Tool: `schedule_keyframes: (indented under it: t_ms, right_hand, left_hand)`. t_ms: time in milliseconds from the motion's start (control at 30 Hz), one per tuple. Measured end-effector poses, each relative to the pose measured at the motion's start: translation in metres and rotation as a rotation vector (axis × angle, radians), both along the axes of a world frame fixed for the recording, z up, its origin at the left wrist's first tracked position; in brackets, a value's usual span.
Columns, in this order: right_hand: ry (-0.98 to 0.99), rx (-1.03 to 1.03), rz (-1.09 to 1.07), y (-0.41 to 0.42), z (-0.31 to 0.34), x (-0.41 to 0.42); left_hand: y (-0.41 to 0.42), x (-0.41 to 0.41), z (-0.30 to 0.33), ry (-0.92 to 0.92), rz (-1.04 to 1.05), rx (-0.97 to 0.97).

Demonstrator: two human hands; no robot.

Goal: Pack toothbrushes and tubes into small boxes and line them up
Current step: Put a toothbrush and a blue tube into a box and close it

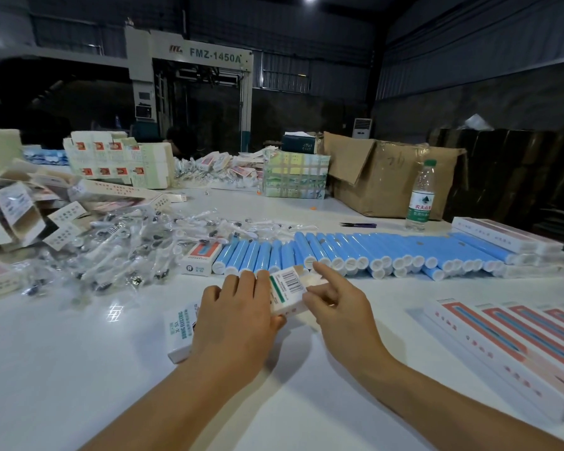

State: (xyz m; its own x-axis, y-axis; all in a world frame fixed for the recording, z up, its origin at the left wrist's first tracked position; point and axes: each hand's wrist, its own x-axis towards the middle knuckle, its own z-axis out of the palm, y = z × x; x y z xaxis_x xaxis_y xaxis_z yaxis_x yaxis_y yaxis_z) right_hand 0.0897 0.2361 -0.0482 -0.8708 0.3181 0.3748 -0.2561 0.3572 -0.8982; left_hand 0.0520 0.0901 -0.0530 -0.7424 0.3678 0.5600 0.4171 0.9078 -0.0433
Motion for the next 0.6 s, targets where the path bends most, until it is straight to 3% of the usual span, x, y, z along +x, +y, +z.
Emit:
schedule_keyframes:
  t_ms: [300,600]
  right_hand:
    - [-0.151,-0.121,-0.025,0.002,0.004,-0.005]
    - [-0.134,0.039,-0.058,-0.001,-0.001,-0.007]
  left_hand:
    - [0.008,0.009,-0.002,-0.017,-0.037,-0.101]
    - [0.01,0.013,-0.003,-0.015,-0.039,-0.14]
